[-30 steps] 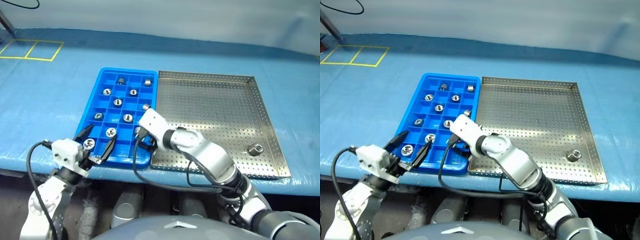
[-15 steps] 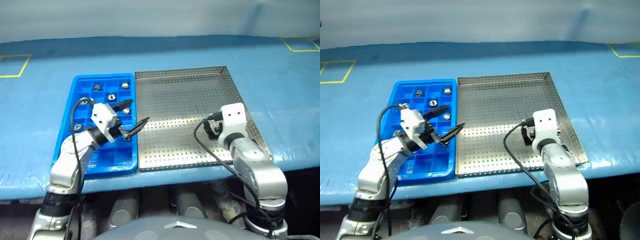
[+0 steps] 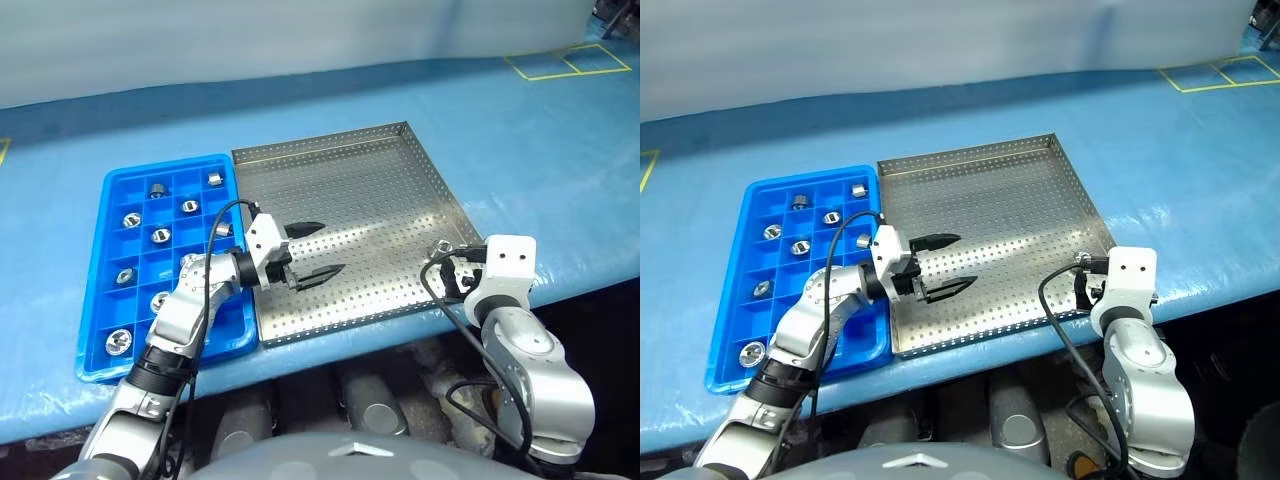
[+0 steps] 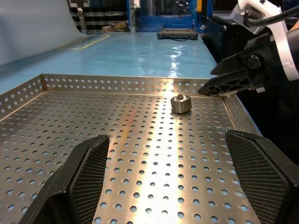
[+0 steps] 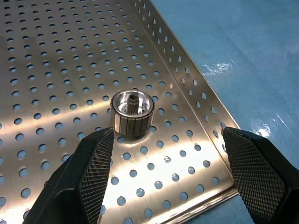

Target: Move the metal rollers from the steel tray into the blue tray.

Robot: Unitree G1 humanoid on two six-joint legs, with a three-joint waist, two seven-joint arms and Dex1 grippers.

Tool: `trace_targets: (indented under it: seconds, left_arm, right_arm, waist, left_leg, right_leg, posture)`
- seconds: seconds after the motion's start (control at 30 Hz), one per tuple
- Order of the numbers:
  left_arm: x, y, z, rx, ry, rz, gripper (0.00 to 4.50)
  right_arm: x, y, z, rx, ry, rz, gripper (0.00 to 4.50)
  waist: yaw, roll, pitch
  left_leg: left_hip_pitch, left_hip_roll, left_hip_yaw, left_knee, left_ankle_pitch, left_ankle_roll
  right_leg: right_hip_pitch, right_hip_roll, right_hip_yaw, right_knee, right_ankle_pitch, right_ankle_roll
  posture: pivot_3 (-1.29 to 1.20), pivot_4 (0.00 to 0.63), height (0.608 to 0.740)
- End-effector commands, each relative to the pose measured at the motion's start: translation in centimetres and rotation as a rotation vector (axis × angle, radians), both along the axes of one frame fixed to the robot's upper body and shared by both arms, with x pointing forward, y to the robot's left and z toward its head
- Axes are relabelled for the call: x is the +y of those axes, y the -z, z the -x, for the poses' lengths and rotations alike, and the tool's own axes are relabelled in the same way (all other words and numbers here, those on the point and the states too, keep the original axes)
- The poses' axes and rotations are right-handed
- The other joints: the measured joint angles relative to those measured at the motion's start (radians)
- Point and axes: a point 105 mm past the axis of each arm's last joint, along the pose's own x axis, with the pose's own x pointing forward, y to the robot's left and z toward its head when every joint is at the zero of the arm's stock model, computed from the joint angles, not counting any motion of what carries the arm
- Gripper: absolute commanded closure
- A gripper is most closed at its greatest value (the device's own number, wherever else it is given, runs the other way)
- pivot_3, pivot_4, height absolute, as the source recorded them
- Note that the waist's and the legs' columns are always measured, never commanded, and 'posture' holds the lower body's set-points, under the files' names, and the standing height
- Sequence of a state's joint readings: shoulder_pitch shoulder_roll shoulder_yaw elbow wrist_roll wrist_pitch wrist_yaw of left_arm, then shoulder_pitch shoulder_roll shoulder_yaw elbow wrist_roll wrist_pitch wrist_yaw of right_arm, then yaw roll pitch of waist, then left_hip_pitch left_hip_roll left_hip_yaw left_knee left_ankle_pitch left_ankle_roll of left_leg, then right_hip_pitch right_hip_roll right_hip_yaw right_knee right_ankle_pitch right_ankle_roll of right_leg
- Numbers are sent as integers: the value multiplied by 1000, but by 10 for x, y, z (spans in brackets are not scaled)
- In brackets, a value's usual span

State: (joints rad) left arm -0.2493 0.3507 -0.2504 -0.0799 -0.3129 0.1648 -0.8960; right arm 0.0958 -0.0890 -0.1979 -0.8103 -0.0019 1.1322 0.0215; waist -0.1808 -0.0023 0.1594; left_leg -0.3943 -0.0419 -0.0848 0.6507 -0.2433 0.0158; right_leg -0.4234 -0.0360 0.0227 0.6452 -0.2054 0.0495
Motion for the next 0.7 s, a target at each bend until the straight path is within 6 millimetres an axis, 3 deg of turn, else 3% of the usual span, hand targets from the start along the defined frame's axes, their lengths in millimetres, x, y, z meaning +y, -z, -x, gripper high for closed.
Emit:
trace_targets:
  seconds: [0.03,0.4,0.7]
  left_arm:
    - [-5,-4,4,-22,27,9,166]
    - [1,0,6,-9,-19,20,166]
    - [2,2,9,0,-36,32,166]
  right_arm:
    - [-4,-5,-8,-50,8,-6,605]
    - [7,-15,-34,-95,-62,-25,605]
    - [3,11,-44,45,-55,-77,605]
  waist:
    - [-3,0,0]
    - [5,0,0]
    - [17,1,0]
  left_leg:
    - [0,0,0,0,0,0]
    - [0,0,2,0,0,1]
    - [0,0,3,0,0,2]
  right_leg:
    - [0,0,0,0,0,0]
    - [-1,0,2,0,1,1]
    - [-1,0,3,0,1,1]
  posture:
    - [-286,150,740]
    - [-222,150,740]
    - [-190,150,740]
